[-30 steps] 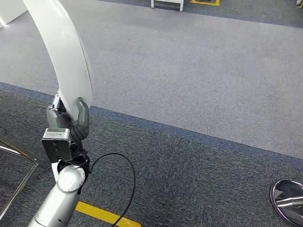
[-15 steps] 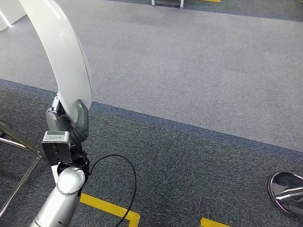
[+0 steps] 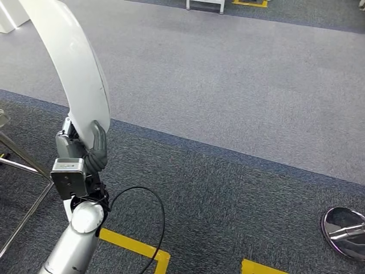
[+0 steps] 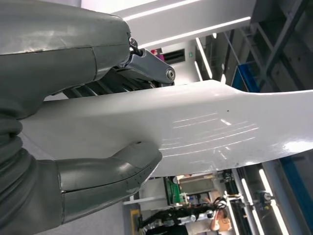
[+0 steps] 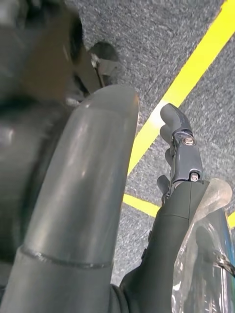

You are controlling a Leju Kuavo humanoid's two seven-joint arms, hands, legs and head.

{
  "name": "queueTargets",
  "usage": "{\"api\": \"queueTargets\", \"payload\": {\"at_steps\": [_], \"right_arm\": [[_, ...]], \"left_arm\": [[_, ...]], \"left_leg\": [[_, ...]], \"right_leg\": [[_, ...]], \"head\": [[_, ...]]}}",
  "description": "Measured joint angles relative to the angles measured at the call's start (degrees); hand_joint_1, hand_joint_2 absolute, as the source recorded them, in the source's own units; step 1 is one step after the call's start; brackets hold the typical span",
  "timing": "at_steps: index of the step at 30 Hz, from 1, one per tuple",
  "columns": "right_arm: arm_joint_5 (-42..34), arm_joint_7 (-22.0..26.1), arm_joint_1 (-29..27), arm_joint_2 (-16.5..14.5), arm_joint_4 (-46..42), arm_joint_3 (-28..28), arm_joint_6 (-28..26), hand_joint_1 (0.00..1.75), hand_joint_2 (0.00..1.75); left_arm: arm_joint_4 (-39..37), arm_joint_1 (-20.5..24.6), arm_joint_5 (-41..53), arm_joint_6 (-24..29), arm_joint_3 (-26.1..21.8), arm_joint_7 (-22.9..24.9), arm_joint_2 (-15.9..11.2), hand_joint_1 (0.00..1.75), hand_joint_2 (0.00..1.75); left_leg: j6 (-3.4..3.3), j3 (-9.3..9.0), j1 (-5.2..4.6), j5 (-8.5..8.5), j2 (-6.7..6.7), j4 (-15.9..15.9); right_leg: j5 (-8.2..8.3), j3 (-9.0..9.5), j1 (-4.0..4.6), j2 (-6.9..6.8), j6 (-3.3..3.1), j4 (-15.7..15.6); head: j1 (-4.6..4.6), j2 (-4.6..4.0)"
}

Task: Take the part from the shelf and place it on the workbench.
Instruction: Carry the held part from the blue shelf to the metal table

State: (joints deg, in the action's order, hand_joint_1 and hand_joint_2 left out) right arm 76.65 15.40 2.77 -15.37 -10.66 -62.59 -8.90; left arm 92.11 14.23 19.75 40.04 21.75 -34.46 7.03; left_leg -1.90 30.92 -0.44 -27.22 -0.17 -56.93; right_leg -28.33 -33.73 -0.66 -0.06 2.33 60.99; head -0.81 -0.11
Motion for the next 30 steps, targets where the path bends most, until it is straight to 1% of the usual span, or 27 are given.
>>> {"api": "queueTargets", "payload": {"at_steps": [1, 2, 4, 5, 6, 7, 9, 10, 11, 12, 13, 14, 15, 16, 17, 18, 19, 20, 21, 22, 24, 25, 26, 27, 28, 29, 30], "right_arm": [[-0.01, 0.21, 0.04, -0.01, 0.0, 0.01, 0.07, 0.0, 0.0], [-0.03, 0.47, 0.05, -0.01, 0.01, 0.01, 0.17, 0.0, 0.0], [-0.16, 1.08, -0.06, -0.02, 0.01, 0.01, 0.52, 0.0, 0.0], [-0.24, 1.34, -0.1, -0.02, 0.01, -0.01, 0.71, 0.0, 0.0], [-0.3, 1.53, -0.09, -0.02, 0.0, -0.02, 0.89, 0.0, 0.0], [-0.33, 1.68, -0.06, -0.02, 0.0, -0.02, 1.07, 0.0, 0.0], [-0.4, 1.86, -0.05, -0.02, -0.01, -0.03, 1.38, 0.0, 0.0], [-0.5, 1.93, -0.11, -0.02, -0.01, -0.05, 1.49, 0.0, 0.0], [-0.65, 2.0, -0.18, -0.02, -0.01, -0.09, 1.55, 0.0, 0.0], [-0.82, 2.06, -0.23, -0.02, -0.01, -0.14, 1.57, 0.0, 0.0], [-0.96, 2.13, -0.26, -0.02, -0.01, -0.18, 1.58, 0.0, 0.0], [-1.07, 2.2, -0.26, -0.02, -0.01, -0.2, 1.61, 0.0, 0.0], [-1.15, 2.26, -0.26, -0.02, -0.01, -0.22, 1.67, 0.0, 0.0], [-1.22, 2.34, -0.26, -0.02, -0.01, -0.24, 1.72, 0.0, 0.0], [-1.3, 2.42, -0.26, -0.02, -0.01, -0.25, 1.78, 0.0, 0.0], [-1.34, 2.47, -0.27, -0.02, -0.01, -0.27, 1.83, 0.0, 0.0], [-1.38, 2.51, -0.26, -0.02, -0.01, -0.28, 1.86, 0.0, 0.0], [-1.4, 2.52, -0.22, -0.02, -0.01, -0.3, 1.91, 0.0, 0.0], [-1.4, 2.55, -0.18, -0.02, 0.0, -0.32, 1.95, 0.0, 0.0], [-1.41, 2.57, -0.15, -0.02, 0.01, -0.34, 1.99, 0.0, 0.0], [-1.43, 2.61, -0.18, -0.02, 0.01, -0.45, 2.06, 0.0, 0.0], [-1.44, 2.61, -0.25, -0.02, 0.0, -0.53, 2.09, 0.0, 0.0], [-1.45, 2.61, -0.33, -0.02, -0.01, -0.61, 2.12, 0.0, 0.0], [-1.46, 2.61, -0.4, -0.02, -0.01, -0.67, 2.13, 0.0, 0.0], [-1.47, 2.62, -0.44, -0.02, -0.01, -0.72, 2.16, 0.0, 0.0], [-1.45, 2.73, -0.47, -0.02, -0.01, -0.75, 2.35, 0.0, 0.0], [-1.42, 2.91, -0.49, 0.02, -0.01, -0.77, 2.68, 0.0, 0.0]], "left_arm": [[0.0, 0.02, 0.05, 0.0, -0.04, -0.04, 0.09, 1.75, 1.75], [0.0, 0.01, 0.13, 0.0, -0.09, -0.1, 0.2, 1.75, 1.75], [0.0, -0.03, 0.32, 0.0, -0.22, -0.29, 0.38, 1.75, 1.75], [0.0, -0.04, 0.42, 0.01, -0.33, -0.41, 0.44, 1.75, 1.75], [0.0, -0.02, 0.5, 0.01, -0.48, -0.54, 0.47, 1.75, 1.75], [0.0, -0.01, 0.57, 0.02, -0.66, -0.66, 0.48, 1.75, 1.75], [0.0, -0.07, 0.64, 0.03, -0.96, -0.84, 0.48, 1.75, 1.75], [-0.01, -0.14, 0.69, 0.03, -1.05, -0.88, 0.47, 1.75, 1.75], [-0.03, -0.19, 0.8, 0.04, -1.1, -0.9, 0.48, 1.75, 1.75], [-0.05, -0.22, 0.96, 0.04, -1.14, -0.9, 0.53, 1.75, 1.75], [-0.08, -0.21, 1.16, 0.04, -1.14, -0.9, 0.64, 1.75, 1.75], [-0.09, -0.16, 1.41, 0.04, -1.14, -0.9, 0.81, 1.75, 1.75], [-0.09, -0.05, 1.64, 0.04, -1.14, -0.92, 1.04, 1.75, 1.75], [-0.09, 0.12, 1.89, 0.04, -1.14, -0.94, 1.34, 1.75, 1.75], [-0.09, 0.26, 2.15, 0.04, -1.14, -0.97, 1.62, 1.75, 1.75], [-0.09, 0.36, 2.44, 0.04, -1.15, -1.01, 1.86, 1.75, 1.75], [-0.09, 0.41, 2.72, 0.04, -1.15, -1.03, 2.04, 1.75, 1.75], [-0.09, 0.42, 3.02, 0.06, -1.16, -1.05, 2.2, 1.75, 1.75], [-0.09, 0.47, 3.26, 0.07, -1.16, -1.06, 2.41, 1.75, 1.75], [-0.09, 0.55, 3.41, 0.08, -1.16, -1.07, 2.67, 1.75, 1.75], [-0.1, 0.66, 3.55, 0.06, -1.16, -1.09, 3.14, 1.75, 1.75], [-0.11, 0.64, 3.55, 0.04, -1.16, -1.09, 3.25, 1.75, 1.75], [-0.14, 0.6, 3.56, 0.02, -1.16, -1.1, 3.29, 1.75, 1.75], [-0.15, 0.57, 3.56, 0.01, -1.16, -1.1, 3.32, 1.75, 1.75], [-0.17, 0.55, 3.56, 0.0, -1.16, -1.11, 3.35, 1.75, 1.75], [-0.17, 0.57, 3.57, 0.0, -1.16, -1.18, 3.41, 1.75, 1.75], [-0.17, 0.59, 3.59, 0.0, -1.16, -1.31, 3.5, 1.75, 1.75]], "left_leg": [[0.28, 0.23, -0.11, -0.02, 0.0, -0.25], [0.56, 0.46, -0.22, 0.02, 0.0, -0.43], [1.07, 0.76, -0.22, 0.07, 0.0, -0.6], [1.33, 0.93, -0.16, -0.32, 0.01, -1.0], [1.6, 1.46, -0.09, -1.27, 0.02, -2.25], [1.89, 2.5, -0.01, -2.83, 0.02, -4.71], [2.31, 5.83, 0.16, -6.6, 0.02, -12.32], [2.41, 7.35, 0.24, -7.79, 0.02, -15.71], [2.45, 8.13, 0.28, -7.96, 0.03, -17.4], [2.4, 7.92, 0.3, -7.06, 0.07, -16.95], [2.29, 6.64, 0.3, -5.21, 0.28, -14.26], [2.11, 4.71, 0.28, -3.03, 0.87, -10.25], [1.93, 2.85, 0.1, -1.44, 2.01, -6.27], [1.69, 1.54, -0.07, -0.44, 2.97, -3.23], [1.47, 0.95, -0.27, -0.1, 3.61, -1.54], [1.27, 0.96, -0.48, -0.2, 3.72, -1.02], [0.94, 1.12, -0.49, -0.04, 3.1, -0.86], [0.61, 1.21, -0.43, 0.18, 2.54, -0.71], [0.26, 1.27, -0.3, 0.41, 1.99, -0.57], [-0.1, 1.32, -0.15, 0.65, 1.46, -0.44], [-0.51, 1.58, -0.04, 0.93, 0.39, -0.41], [-0.62, 1.71, -0.07, 1.01, -0.2, -0.43], [-0.66, 1.8, -0.11, 1.07, -0.85, -0.45], [-0.66, 1.84, -0.12, 1.12, -1.54, -0.48], [-0.64, 1.85, -0.11, 1.16, -2.26, -0.52], [-0.56, 1.85, -0.09, 1.17, -3.02, -0.62], [-0.43, 1.93, -0.11, 1.17, -3.69, -0.76]], "right_leg": [[0.38, 1.28, -0.01, 0.06, -0.21, -2.28], [0.26, 1.71, 0.05, 0.13, -0.5, -3.12], [0.52, 1.62, 0.11, 0.12, -1.25, -3.24], [0.66, 1.59, 0.08, 0.08, -1.64, -3.3], [0.8, 1.55, 0.02, 0.03, -2.06, -3.39], [0.95, 1.49, -0.04, -0.11, -2.42, -3.48], [1.06, 1.23, 0.06, -0.49, -2.79, -3.46], [1.09, 1.11, 0.11, -0.8, -2.85, -3.44], [1.11, 1.02, 0.15, -1.14, -2.87, -3.42], [1.11, 0.99, 0.17, -1.57, -2.87, -3.39], [1.1, 1.02, 0.18, -2.04, -2.86, -3.37], [1.08, 1.09, 0.19, -2.54, -2.82, -3.36], [1.02, 1.13, 0.31, -3.01, -2.7, -3.3], [1.0, 1.09, 0.45, -3.5, -2.49, -3.23], [0.97, 1.03, 0.58, -4.04, -2.25, -3.18], [0.98, 0.97, 0.69, -4.59, -1.97, -3.15], [0.97, 0.95, 0.68, -5.2, -1.68, -3.16], [0.75, 0.85, 0.6, -5.2, -1.34, -3.0], [0.08, 0.51, 0.52, -4.38, -0.99, -2.25], [-1.18, -0.33, 0.45, -3.18, -0.69, -0.39], [-5.0, -3.58, 0.37, -0.7, -0.4, 6.76], [-6.54, -5.34, 0.37, -0.3, -0.38, 10.6], [-7.19, -6.5, 0.37, -0.15, -0.39, 13.07], [-6.66, -6.6, 0.37, -0.07, -0.43, 13.34], [-5.06, -5.5, 0.33, 0.1, -0.52, 11.17], [-2.9, -3.53, 0.22, 0.69, -0.59, 7.24], [-1.34, -1.46, 0.01, 2.2, -0.62, 3.16]], "head": [[0.0, 0.0], [0.0, 0.0], [-0.01, 0.01], [0.04, 0.01], [0.12, 0.01], [0.21, 0.01], [0.33, 0.0], [0.33, 0.0], [0.32, 0.0], [0.33, -0.01], [0.33, -0.01], [0.32, -0.01], [0.33, 0.0], [0.32, 0.0], [0.31, 0.0], [0.33, 0.0], [0.32, -0.01], [0.32, 0.0], [0.27, 0.0], [0.16, 0.0], [-0.04, 0.01], [-0.08, 0.01], [-0.09, 0.01], [-0.09, 0.01], [-0.09, 0.01], [-0.1, 0.01], [-0.09, 0.0]]}}
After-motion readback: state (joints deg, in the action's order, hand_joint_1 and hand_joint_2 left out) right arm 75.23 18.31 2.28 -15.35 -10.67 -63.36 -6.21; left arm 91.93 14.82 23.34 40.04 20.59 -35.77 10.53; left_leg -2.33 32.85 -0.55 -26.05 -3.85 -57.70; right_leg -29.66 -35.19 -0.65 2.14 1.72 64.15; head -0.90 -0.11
